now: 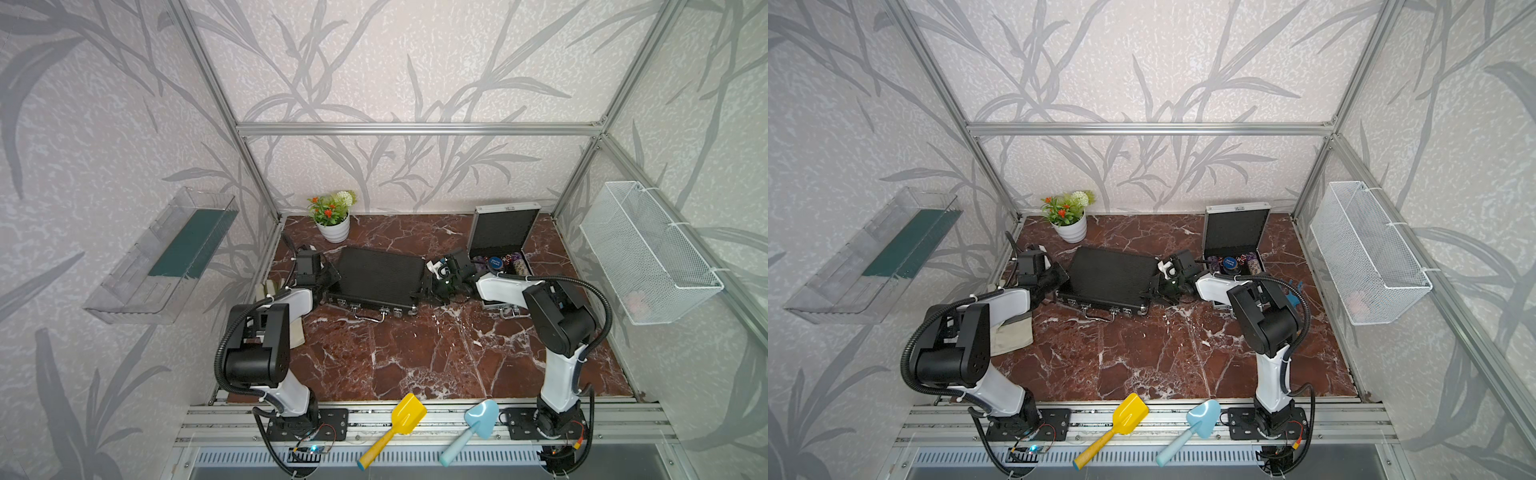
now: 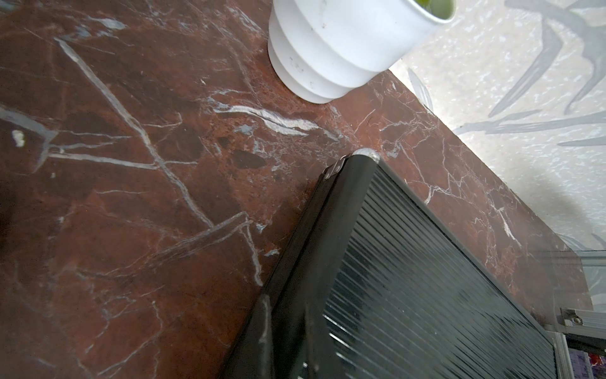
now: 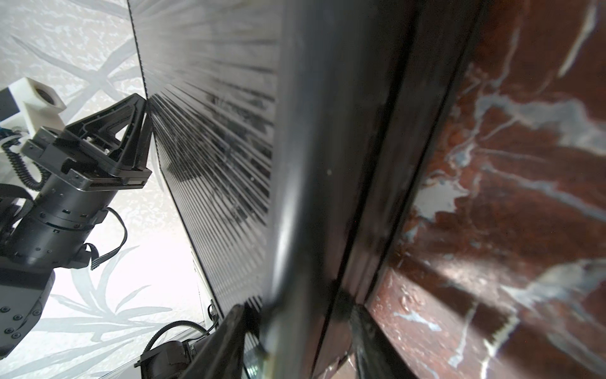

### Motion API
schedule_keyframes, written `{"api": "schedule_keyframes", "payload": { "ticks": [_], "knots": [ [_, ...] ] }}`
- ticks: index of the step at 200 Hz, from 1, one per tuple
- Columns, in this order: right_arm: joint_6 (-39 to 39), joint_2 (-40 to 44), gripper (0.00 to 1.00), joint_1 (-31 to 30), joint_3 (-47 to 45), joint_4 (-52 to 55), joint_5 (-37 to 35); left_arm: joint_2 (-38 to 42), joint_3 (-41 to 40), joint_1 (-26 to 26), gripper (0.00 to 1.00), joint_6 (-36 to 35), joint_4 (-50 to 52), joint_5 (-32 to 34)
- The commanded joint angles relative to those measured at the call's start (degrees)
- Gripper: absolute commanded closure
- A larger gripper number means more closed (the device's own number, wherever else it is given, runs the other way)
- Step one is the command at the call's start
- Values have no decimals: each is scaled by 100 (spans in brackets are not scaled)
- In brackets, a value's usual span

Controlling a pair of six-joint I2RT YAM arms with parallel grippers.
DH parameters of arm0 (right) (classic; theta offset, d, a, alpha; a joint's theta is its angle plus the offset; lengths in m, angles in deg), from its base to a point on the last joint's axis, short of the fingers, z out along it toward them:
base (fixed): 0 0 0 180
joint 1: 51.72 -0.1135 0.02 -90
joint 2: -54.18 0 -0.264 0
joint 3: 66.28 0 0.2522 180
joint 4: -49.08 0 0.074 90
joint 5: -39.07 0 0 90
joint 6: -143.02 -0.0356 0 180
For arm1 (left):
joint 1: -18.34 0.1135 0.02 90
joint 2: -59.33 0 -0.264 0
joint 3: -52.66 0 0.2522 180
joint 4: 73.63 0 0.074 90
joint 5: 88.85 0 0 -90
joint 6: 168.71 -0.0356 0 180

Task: Open the poker set cases
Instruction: Adjust the poker set case at the center of the board.

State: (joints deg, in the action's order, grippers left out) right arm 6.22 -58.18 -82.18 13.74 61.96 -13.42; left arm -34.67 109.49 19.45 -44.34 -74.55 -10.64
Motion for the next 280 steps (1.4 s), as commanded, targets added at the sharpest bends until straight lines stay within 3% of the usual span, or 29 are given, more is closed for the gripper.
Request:
{"api": "schedule_keyframes", "payload": {
  "ticks": [1,30,105,154,176,210,239,280],
  "knots": [
    [477,-354,51,-145,361,-997,-1785,-542,-639,-726,91,248,2168,-1671],
    [766,22,46,-78,-9,-708,-2351,-466,-475,-725,91,184,2331,-1601],
    [1200,-261,45,120,317,-553,-2116,-576,-180,-545,91,-82,2606,-1484],
    [1068,-637,56,120,503,-1147,-1471,-840,82,-492,94,-241,2694,-1579],
    [691,-872,71,121,608,-1519,-1241,-873,53,-492,95,-232,2659,-1633],
    [284,-1435,86,137,1177,-1819,-853,-873,-117,-532,97,-80,2456,-1768],
    [421,-1708,90,11,1690,-1356,-826,-925,-238,-586,97,130,2210,-1834],
    [352,-1622,88,45,1501,-1454,-906,-924,-214,-638,97,156,2215,-1840]
  ]
}}
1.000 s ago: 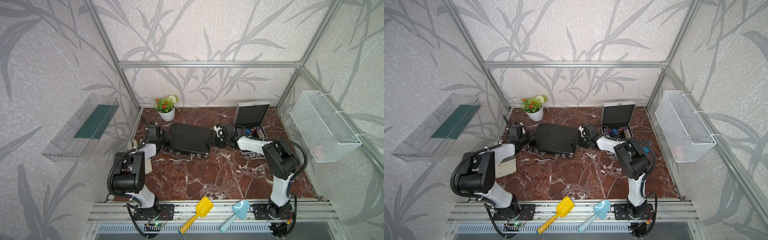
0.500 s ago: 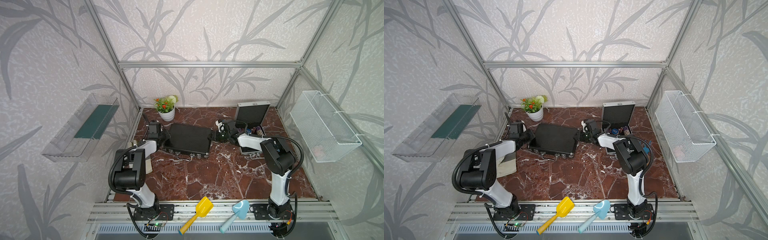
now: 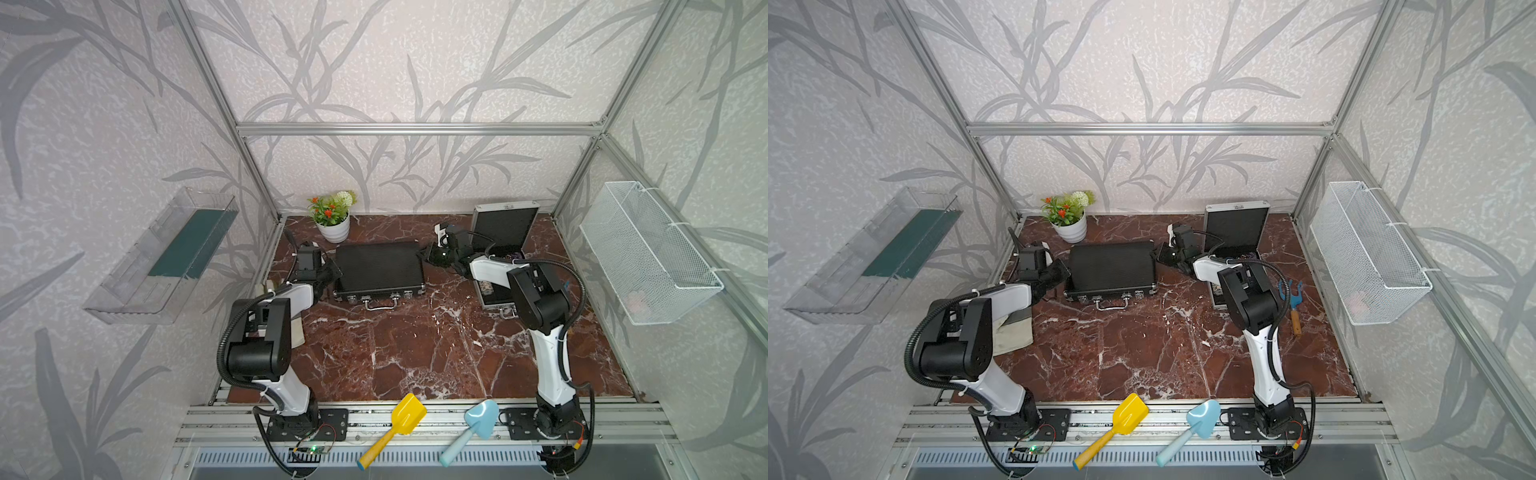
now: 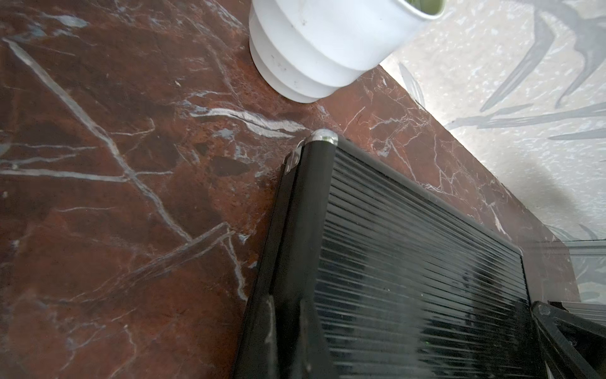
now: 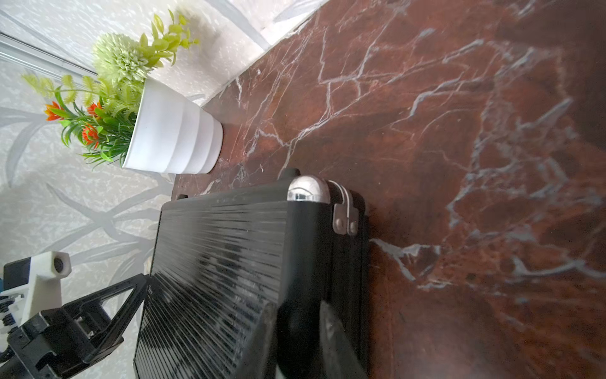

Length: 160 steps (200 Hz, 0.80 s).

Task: Open the poker set cases
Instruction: Adjust the poker set case at the center of the board.

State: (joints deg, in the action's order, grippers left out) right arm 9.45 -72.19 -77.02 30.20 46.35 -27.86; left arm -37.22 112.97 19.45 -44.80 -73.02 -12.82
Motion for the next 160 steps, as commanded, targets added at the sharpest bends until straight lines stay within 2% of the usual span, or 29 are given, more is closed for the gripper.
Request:
{"api": "schedule_keyframes", "payload": {
  "ticks": [1,59,92,160],
  "knots": [
    [26,-213,88,-473,-156,109,535,-670,-556,-638,97,198,2066,-1619],
    [120,309,78,-329,-890,-55,501,-210,-586,-655,97,247,2188,-1653],
    [170,483,67,-269,-944,-75,523,123,-667,-689,97,331,2244,-1700],
    [294,808,56,-229,-1060,159,498,461,-937,-801,97,366,2423,-1555]
  ]
}}
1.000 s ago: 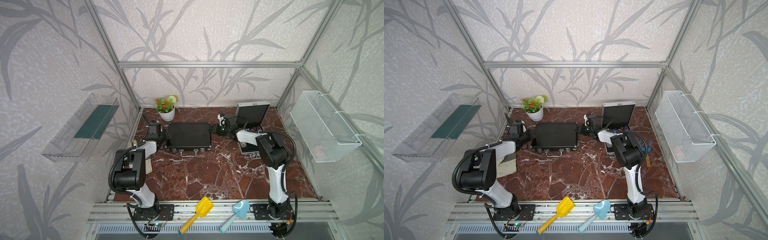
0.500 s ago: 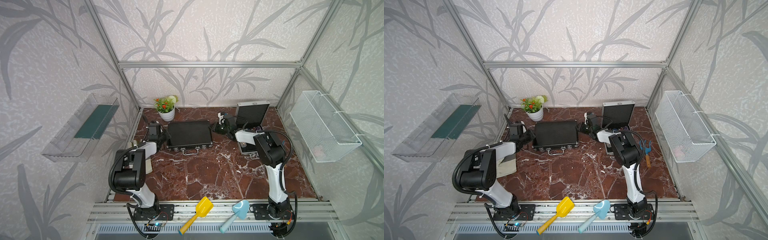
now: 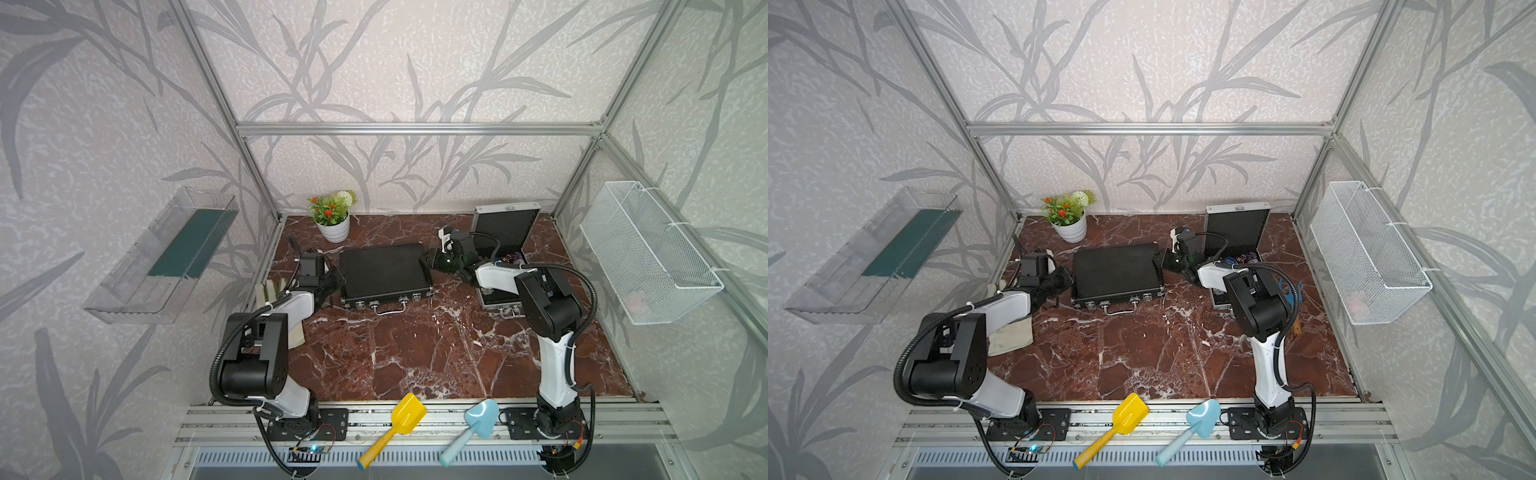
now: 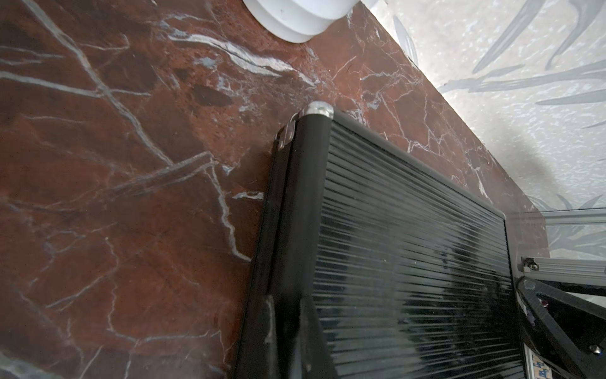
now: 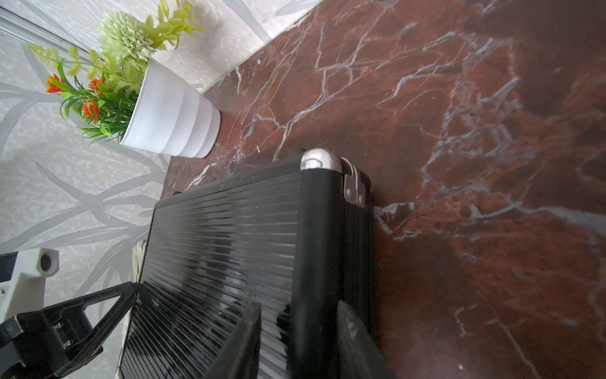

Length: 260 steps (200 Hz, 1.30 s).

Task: Open the poker set cases
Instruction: Adjust the poker set case at the center of the board.

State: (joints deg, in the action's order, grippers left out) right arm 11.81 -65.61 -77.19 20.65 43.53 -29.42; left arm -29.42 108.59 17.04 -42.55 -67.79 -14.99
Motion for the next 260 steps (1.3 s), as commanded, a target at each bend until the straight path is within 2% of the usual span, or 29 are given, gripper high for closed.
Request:
{"api": "schedule_keyframes", "payload": {
  "ticks": [1,31,45,66,91,99,127,168,194,202,237,260],
  "knots": [
    [59,150,56,-212,-107,443,653,-323,-495,-562,97,134,1909,-1335],
    [157,213,54,-208,-125,601,576,-336,-329,-506,95,14,2193,-1124],
    [215,261,51,-211,-136,671,516,-293,-206,-462,90,-22,2399,-913],
    [367,377,44,-199,-178,757,396,-89,-23,-407,76,-93,2687,-572],
    [632,622,37,-194,-219,925,257,353,84,-410,54,-66,2881,-194],
    [705,738,35,-193,-256,963,201,471,98,-414,50,-65,2900,-124],
    [813,1238,29,-174,-621,1065,-6,755,116,-416,45,-91,2953,53],
    [585,2037,24,-170,-1740,850,-43,1019,245,-421,43,-178,3063,351],
    [507,2415,23,-307,-2245,769,10,823,448,-411,42,-315,3083,374],
    [275,2486,23,-394,-2376,692,3,710,501,-413,42,-349,3064,334],
    [-232,2349,24,-859,-2842,-235,54,421,559,-410,43,-350,2810,128],
    [-729,2003,24,-1040,-3136,-1044,-197,437,535,-415,43,-348,2788,153]
  ]
}}
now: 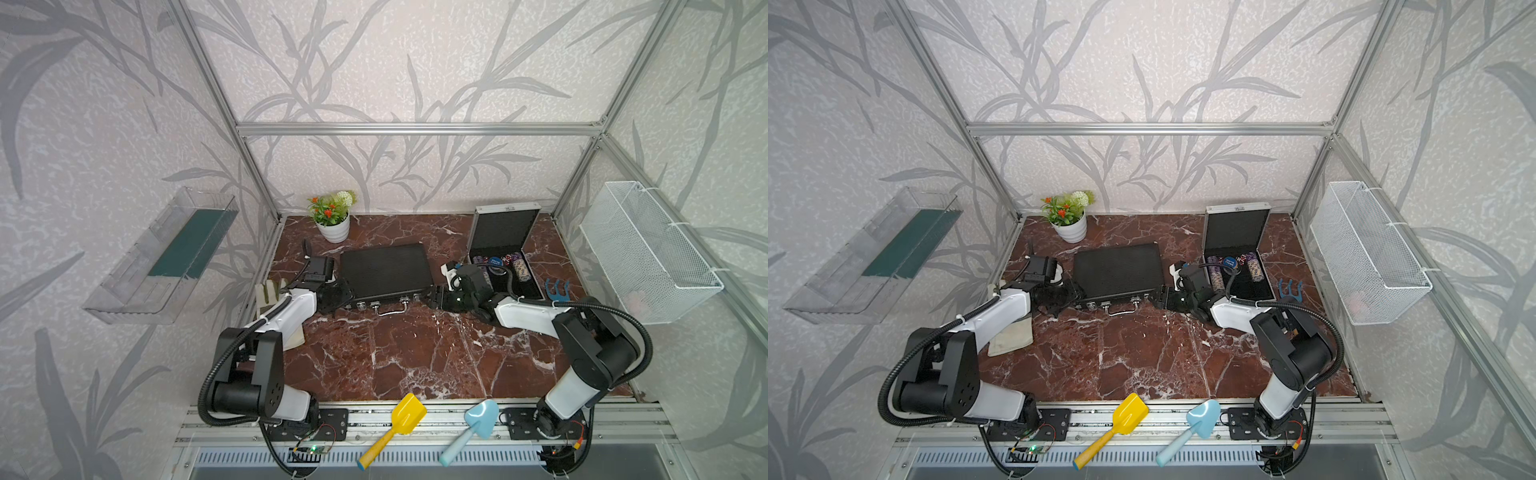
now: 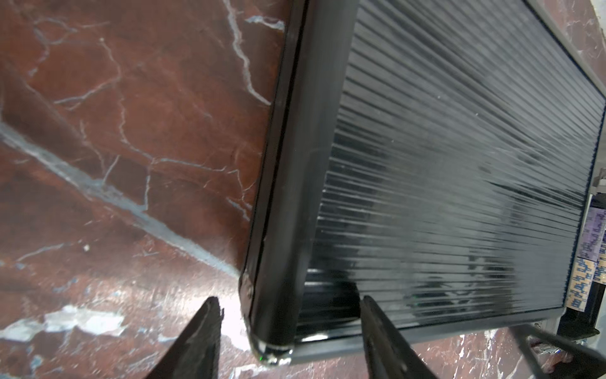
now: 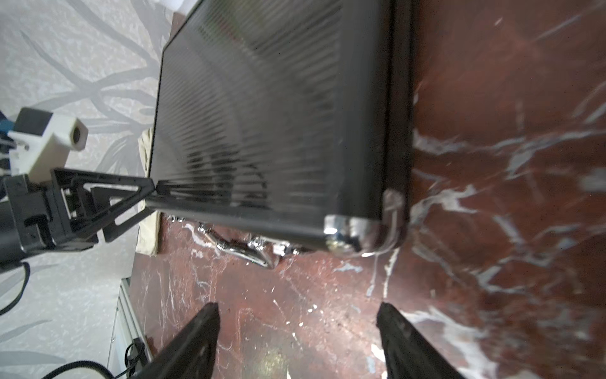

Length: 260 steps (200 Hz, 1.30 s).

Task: Open the poker set cases
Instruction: Adjust the poker set case at the center of the board, then open the fastener on the poker set case.

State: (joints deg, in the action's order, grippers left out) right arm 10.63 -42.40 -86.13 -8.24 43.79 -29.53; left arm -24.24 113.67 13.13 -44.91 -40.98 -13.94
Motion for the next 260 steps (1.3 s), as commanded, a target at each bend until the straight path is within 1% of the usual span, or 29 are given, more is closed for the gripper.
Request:
{"api": "schedule_keyframes", "payload": {
  "ticks": [1,31,69,87,96,149,170,212,260],
  "knots": [
    [-634,-331,24,-154,-250,-1103,-188,-81,29,-23,43,-112,106,49],
    [-936,-760,24,-292,-213,-1587,-307,-142,24,-20,44,-168,115,17],
    [-1002,-1021,24,-287,-261,-2007,-646,-135,-4,-18,45,-168,75,-46],
    [-1171,-1294,24,-278,-190,-2296,-471,-132,-31,-16,45,-182,56,-74],
    [-1286,-1430,26,-285,-173,-2663,-416,-141,-27,-20,45,-193,73,-74],
    [-1733,-1868,28,-272,-300,-3742,-384,-107,-61,-18,45,-240,96,-99],
    [-2007,-2051,32,-259,-380,-4300,-321,-107,-49,-19,45,-234,104,-132],
    [-2273,-2006,37,-207,-641,-4963,-324,-59,-94,-15,45,-231,84,-143],
    [-2640,-1897,39,-140,-674,-5487,-173,-38,-119,-15,45,-222,82,-139]
  ]
}}
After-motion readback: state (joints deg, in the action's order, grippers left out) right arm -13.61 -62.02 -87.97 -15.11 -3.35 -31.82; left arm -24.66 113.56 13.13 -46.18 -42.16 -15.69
